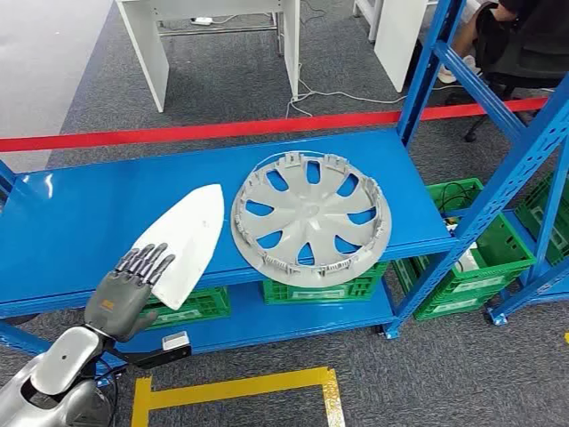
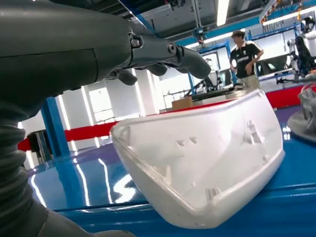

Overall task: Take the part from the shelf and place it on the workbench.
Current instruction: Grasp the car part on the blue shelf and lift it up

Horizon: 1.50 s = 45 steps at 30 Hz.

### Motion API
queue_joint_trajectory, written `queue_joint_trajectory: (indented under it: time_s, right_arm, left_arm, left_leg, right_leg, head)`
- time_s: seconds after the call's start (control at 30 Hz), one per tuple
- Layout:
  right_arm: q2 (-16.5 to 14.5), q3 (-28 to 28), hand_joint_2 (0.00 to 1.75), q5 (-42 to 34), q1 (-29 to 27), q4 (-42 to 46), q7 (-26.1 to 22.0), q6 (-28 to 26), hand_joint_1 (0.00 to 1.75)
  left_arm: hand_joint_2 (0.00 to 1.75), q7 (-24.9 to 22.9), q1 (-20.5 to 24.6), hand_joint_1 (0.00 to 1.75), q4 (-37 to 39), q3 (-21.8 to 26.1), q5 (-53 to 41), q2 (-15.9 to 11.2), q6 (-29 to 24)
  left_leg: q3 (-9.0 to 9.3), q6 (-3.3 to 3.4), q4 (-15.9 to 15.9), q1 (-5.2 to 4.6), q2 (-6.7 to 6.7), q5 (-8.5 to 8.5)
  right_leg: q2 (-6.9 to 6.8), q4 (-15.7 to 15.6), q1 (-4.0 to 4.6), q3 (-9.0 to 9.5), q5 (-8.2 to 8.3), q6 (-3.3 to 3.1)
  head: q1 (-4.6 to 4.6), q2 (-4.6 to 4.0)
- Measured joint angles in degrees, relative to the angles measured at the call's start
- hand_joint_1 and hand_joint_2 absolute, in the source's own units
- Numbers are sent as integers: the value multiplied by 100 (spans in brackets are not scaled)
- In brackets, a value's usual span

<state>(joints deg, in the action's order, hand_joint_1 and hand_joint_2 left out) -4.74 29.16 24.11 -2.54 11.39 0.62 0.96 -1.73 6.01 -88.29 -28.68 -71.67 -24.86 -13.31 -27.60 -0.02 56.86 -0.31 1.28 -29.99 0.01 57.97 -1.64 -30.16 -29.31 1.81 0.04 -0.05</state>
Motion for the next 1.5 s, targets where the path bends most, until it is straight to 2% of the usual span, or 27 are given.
queue_joint_trajectory:
  time_s: [0.2, 0.57, 0.6, 0.63, 0.73, 0.77, 0.97, 1.23, 1.5]
  right_arm:
    - [0, 30, 0, 52, 11, 0, 14, 7, 0]
    - [0, 56, 0, 119, 12, 0, 14, 14, 0]
    - [0, 68, 0, 137, 12, 0, 14, 18, 0]
    - [0, 80, 0, 156, 12, 0, 14, 24, 0]
    - [0, 117, 0, 209, 15, 0, 15, 50, 0]
    - [0, 127, 0, 223, 17, 0, 15, 59, 0]
    - [0, 173, 0, 306, 26, 0, 12, 76, 0]
    - [0, 239, 0, 321, 26, 0, 5, 68, 0]
    - [0, 327, 0, 405, 21, 0, 2, 41, 0]
  left_arm:
    - [175, 0, 254, 0, 306, -183, 0, 91, 85]
    - [175, -14, 430, 0, 548, -390, 46, 149, 246]
    - [175, -23, 458, 4, 577, -405, 64, 147, 287]
    - [175, -32, 492, 25, 609, -418, 88, 146, 323]
    - [175, -46, 619, 150, 771, -458, 170, 157, 408]
    - [175, -50, 660, 173, 843, -473, 190, 167, 424]
    - [175, -63, 807, 175, 1159, -530, 214, 233, 365]
    - [175, -134, 923, 175, 1201, -544, 186, 263, 253]
    - [175, -360, 849, 175, 1121, -470, -190, 279, -372]
  left_leg:
    - [0, 0, 0, 0, -3, 0]
    - [-1, 0, 0, 0, -6, 0]
    - [-1, 0, 0, 0, -6, 0]
    - [-1, 0, 0, 0, -6, 0]
    - [0, 0, 0, 0, -6, 0]
    - [0, 0, 0, 0, -7, 0]
    - [0, 0, 0, 0, -8, 0]
    - [0, 0, 0, 0, -8, 0]
    - [1, 0, 0, 0, -9, 2]
  right_leg:
    - [4, 0, 0, 0, 0, 0]
    - [6, 0, 0, -2, 0, 0]
    - [6, 0, 0, -2, 0, 0]
    - [5, 0, 0, -2, 0, 0]
    - [6, 0, 0, -1, 1, 0]
    - [6, 0, 0, -1, 1, 0]
    - [8, 0, 0, -2, 2, 1]
    - [8, 0, 0, -1, 2, 1]
    - [9, 2, 0, 1, 5, 1]
  head:
    - [1, 0]
    - [0, 1]
    - [0, 0]
    - [0, 0]
    - [-1, 1]
    - [-1, 1]
    - [0, 1]
    - [0, 0]
    - [-1, 1]
